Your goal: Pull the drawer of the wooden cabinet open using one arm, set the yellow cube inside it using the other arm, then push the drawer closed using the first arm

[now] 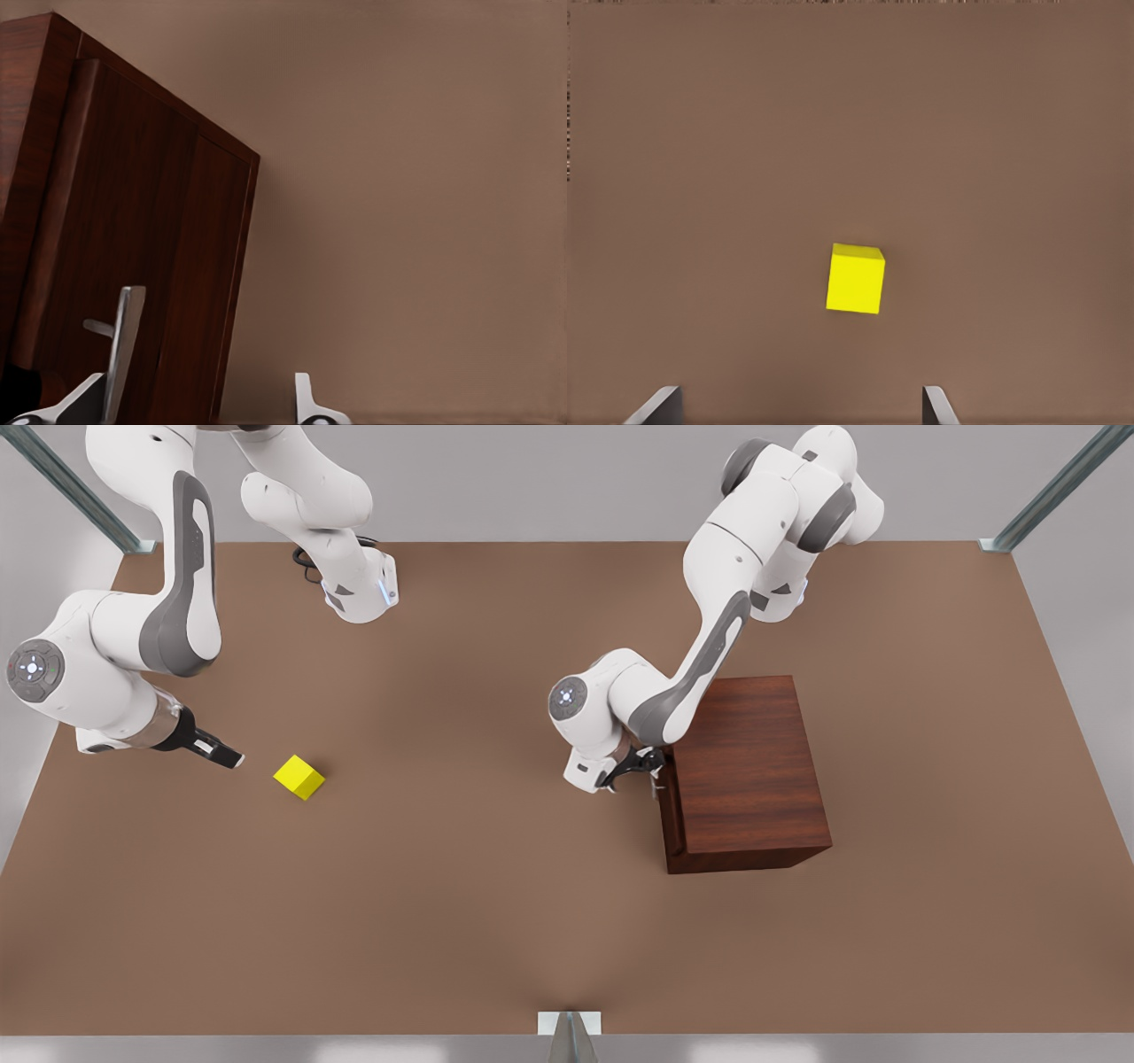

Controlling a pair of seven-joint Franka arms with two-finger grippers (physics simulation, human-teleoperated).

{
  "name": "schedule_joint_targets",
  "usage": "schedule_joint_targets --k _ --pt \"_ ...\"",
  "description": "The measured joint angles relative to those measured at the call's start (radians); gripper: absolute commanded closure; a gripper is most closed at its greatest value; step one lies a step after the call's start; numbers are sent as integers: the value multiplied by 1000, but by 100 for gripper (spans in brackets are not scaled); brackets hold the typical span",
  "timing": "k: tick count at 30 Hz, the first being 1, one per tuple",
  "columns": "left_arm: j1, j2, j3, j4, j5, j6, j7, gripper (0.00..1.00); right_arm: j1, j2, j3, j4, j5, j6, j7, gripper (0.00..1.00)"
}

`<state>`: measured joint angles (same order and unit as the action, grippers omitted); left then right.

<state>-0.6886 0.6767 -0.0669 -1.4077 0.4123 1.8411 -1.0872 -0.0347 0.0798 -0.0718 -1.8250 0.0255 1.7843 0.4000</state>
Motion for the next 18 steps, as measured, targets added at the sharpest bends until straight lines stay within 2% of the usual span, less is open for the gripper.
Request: schedule_joint_targets --k 18 --pt "0 2 -9 25 -69 36 -8 0 1 7 0 9 -3 0 18 0"
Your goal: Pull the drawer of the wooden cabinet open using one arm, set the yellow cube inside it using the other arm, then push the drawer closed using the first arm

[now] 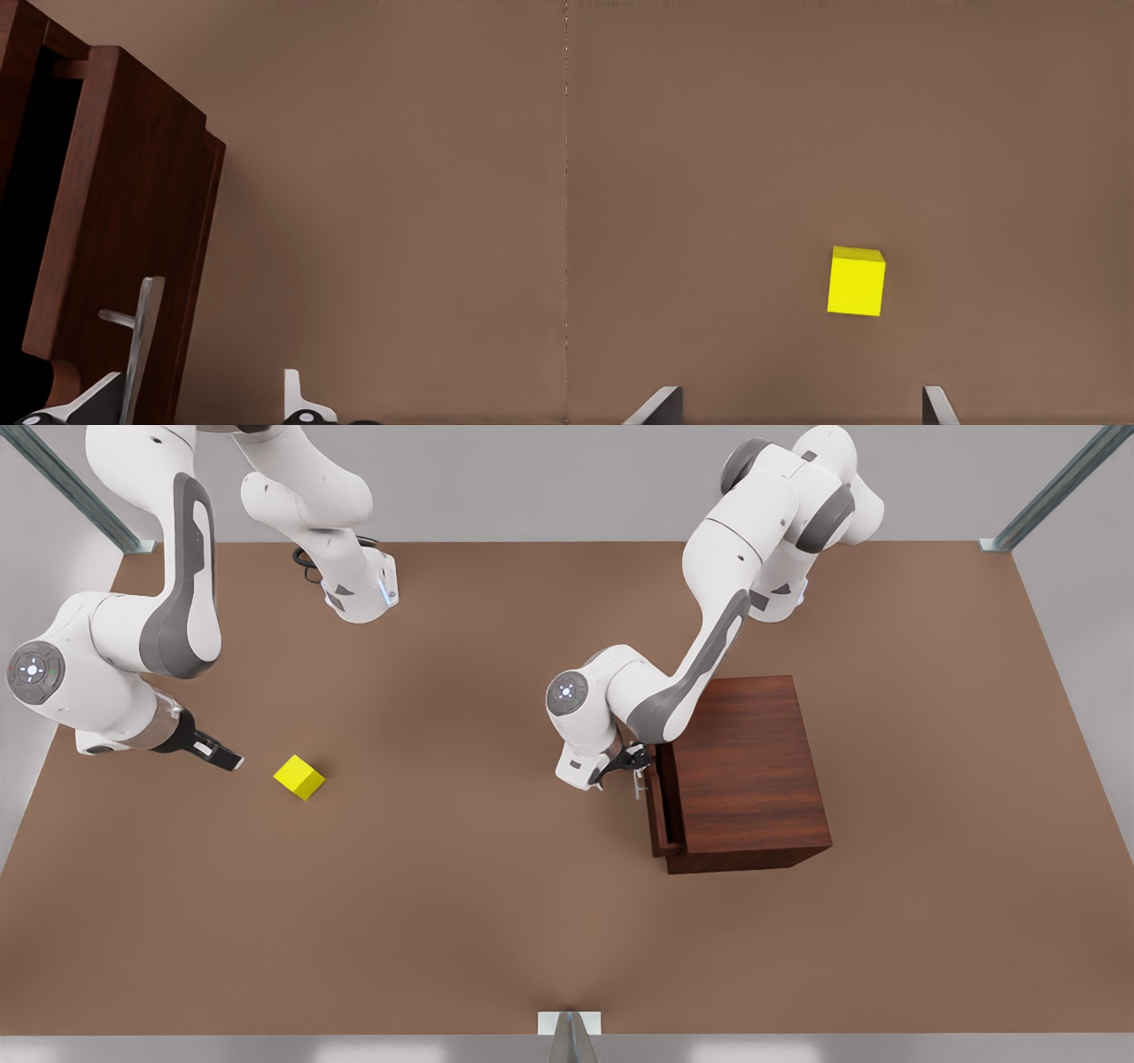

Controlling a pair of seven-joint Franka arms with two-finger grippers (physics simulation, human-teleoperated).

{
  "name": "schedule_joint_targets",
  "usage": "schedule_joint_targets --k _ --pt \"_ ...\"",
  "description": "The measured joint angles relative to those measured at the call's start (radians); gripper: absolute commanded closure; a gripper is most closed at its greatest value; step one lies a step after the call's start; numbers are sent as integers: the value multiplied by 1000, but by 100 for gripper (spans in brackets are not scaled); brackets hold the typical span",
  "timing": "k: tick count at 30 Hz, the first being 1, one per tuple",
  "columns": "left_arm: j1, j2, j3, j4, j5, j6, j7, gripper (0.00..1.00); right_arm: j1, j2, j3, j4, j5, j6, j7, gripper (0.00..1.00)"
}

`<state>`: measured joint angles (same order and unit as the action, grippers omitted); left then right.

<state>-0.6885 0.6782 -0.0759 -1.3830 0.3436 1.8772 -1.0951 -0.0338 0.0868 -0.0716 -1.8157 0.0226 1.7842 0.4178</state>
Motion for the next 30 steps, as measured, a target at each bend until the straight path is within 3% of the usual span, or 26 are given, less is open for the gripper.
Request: schedule_joint_targets --k 30 --pt "-43 17 -7 24 -45 97 -4 0 2 20 1 36 0 -1 14 0"
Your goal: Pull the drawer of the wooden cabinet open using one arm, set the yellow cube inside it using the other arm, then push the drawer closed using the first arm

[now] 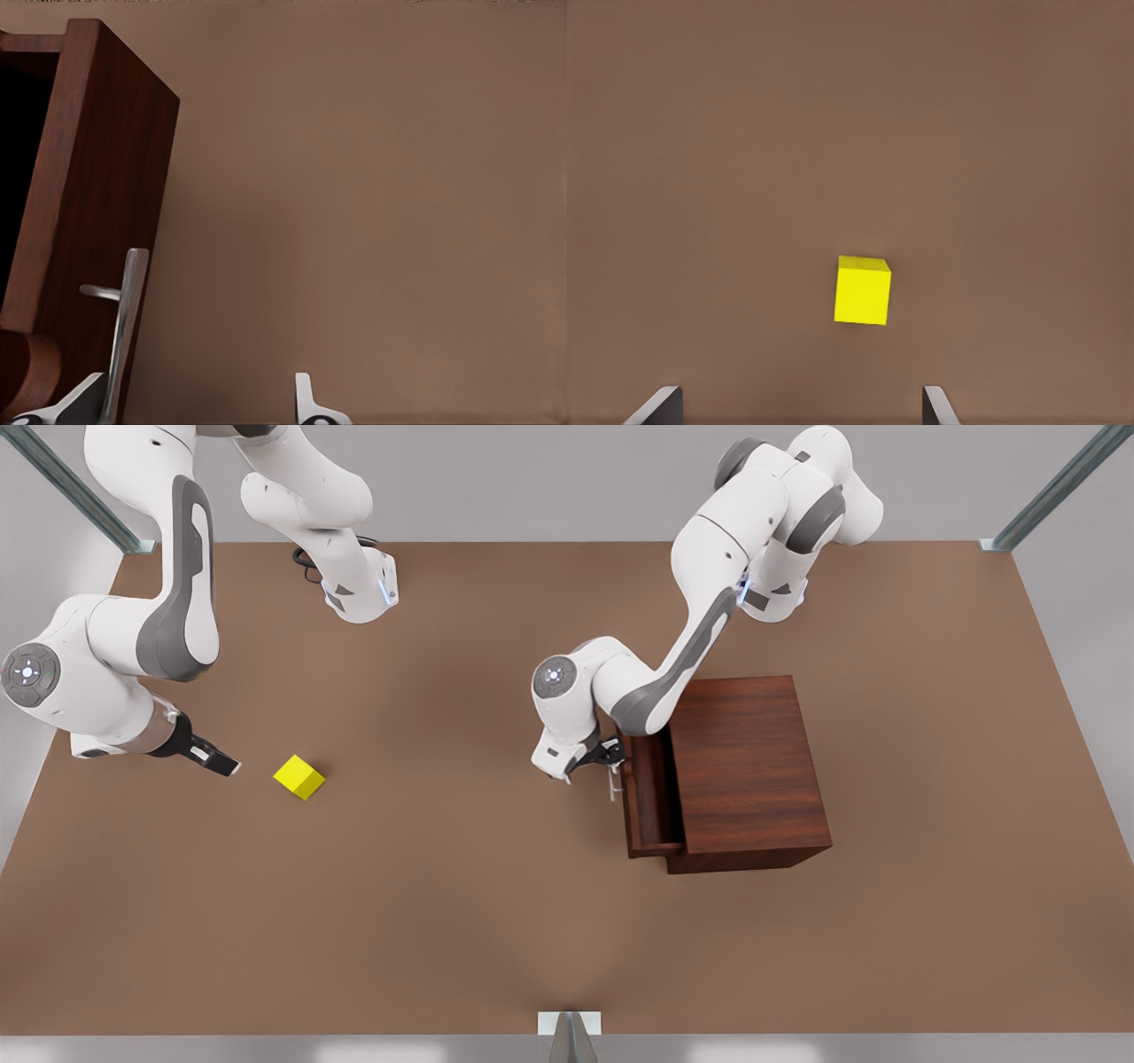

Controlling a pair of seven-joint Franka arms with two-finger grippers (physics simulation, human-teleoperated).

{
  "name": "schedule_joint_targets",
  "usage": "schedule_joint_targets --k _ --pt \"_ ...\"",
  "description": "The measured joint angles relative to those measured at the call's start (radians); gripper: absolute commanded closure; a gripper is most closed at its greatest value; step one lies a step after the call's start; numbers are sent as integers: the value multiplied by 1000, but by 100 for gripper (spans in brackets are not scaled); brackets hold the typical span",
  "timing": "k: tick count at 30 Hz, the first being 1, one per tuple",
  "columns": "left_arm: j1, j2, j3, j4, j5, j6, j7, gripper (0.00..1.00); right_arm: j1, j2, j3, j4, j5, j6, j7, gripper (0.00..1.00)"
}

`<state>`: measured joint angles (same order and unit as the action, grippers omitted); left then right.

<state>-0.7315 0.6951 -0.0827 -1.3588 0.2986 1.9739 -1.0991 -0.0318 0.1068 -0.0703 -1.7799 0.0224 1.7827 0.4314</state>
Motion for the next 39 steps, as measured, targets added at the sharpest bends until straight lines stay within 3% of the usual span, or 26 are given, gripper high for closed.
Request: schedule_joint_targets --k 31,37,39 --pt "-51 35 1 46 5 69 -8 0 8 9 0 12 -1 0 2 0" --pt "-55 -25 -52 165 3 -80 9 0 26 7 1 8 -19 -11 4 0" --pt "60 -95 -58 174 -6 -178 44 0 40 -5 1 -13 -22 -12 9 0"
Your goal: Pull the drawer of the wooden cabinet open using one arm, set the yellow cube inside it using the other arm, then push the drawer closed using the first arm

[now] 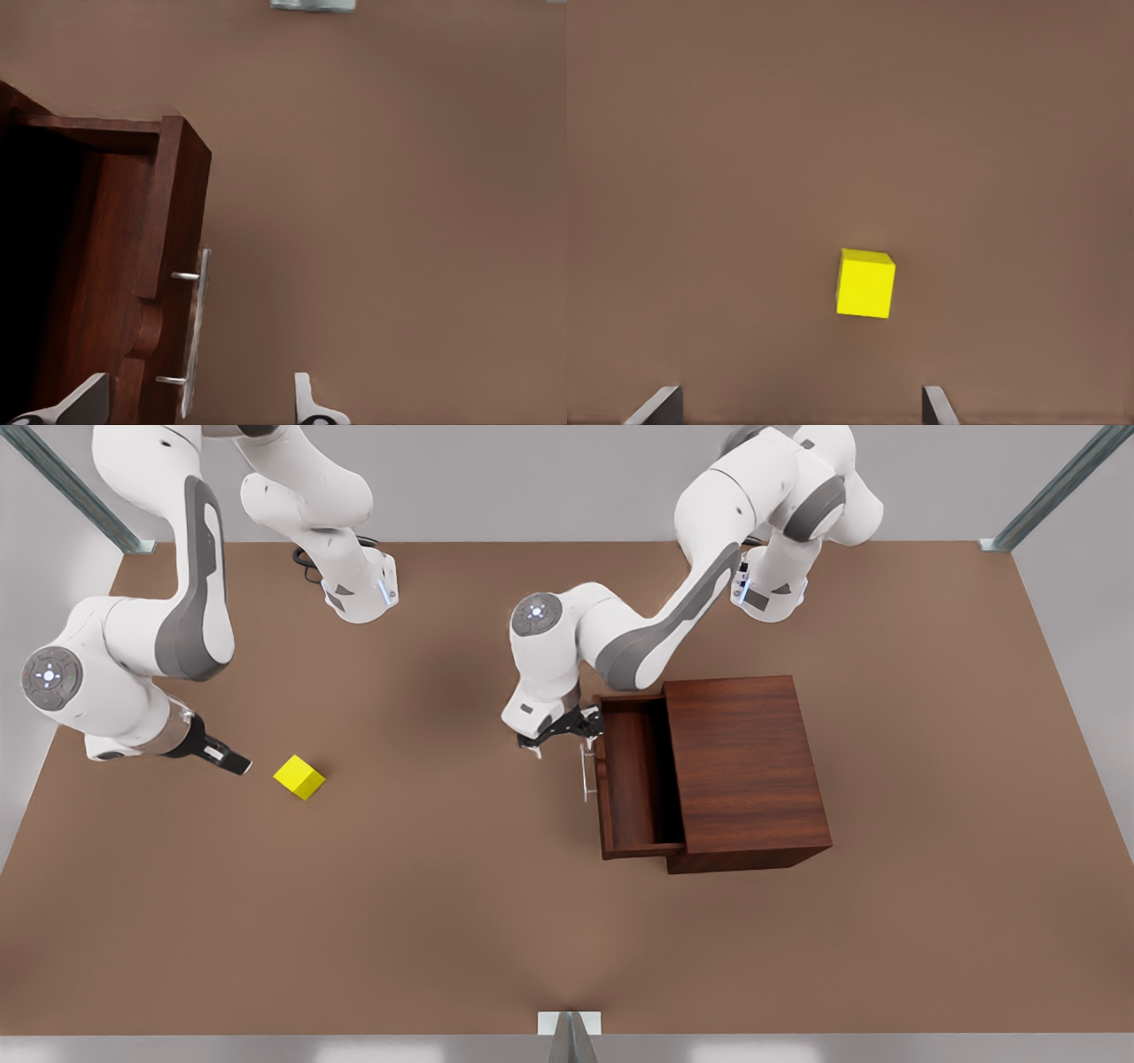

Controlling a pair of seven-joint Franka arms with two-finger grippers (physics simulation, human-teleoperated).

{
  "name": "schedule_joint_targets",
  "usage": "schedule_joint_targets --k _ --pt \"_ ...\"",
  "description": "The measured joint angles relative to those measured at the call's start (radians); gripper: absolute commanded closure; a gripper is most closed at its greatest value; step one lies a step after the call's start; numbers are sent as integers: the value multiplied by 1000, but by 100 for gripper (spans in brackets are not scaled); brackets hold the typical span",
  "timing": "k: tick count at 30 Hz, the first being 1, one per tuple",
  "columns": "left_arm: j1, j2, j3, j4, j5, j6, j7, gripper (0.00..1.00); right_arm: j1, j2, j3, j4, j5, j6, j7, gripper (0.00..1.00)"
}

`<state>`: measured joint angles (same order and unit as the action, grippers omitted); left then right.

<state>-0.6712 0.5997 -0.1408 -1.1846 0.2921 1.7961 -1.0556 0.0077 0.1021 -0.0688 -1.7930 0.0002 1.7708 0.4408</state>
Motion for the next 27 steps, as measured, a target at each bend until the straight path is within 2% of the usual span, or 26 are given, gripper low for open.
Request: schedule_joint_targets --k 2,3,4,5,7,10,16,21,27 --pt "270 -87 0 -8 -48 -103 80 0 5 -23 -1 -50 -1 17 8 0" --pt "423 -148 1 -63 -93 -143 131 0 4 -29 -2 -67 1 28 12 0" --pt "539 -286 7 -250 -133 -137 182 0 2 -43 -3 -112 2 54 16 0" --pt "603 -373 21 -363 -163 -121 233 0 -3 -54 -2 -160 4 87 23 0" --pt "674 -422 34 -391 -203 -104 328 0 -11 -58 0 -226 8 165 46 0" --pt "686 -427 37 -383 -229 -89 452 0 -11 -45 1 -335 21 311 83 0" --pt "666 -412 35 -325 -244 -104 637 0 2 50 -5 -402 32 522 141 0" --pt "673 -409 37 -325 -247 -118 749 0 -70 115 -6 -435 27 634 175 0" --pt "670 -404 37 -324 -247 -124 848 0 -74 172 -4 -464 -5 699 203 0"
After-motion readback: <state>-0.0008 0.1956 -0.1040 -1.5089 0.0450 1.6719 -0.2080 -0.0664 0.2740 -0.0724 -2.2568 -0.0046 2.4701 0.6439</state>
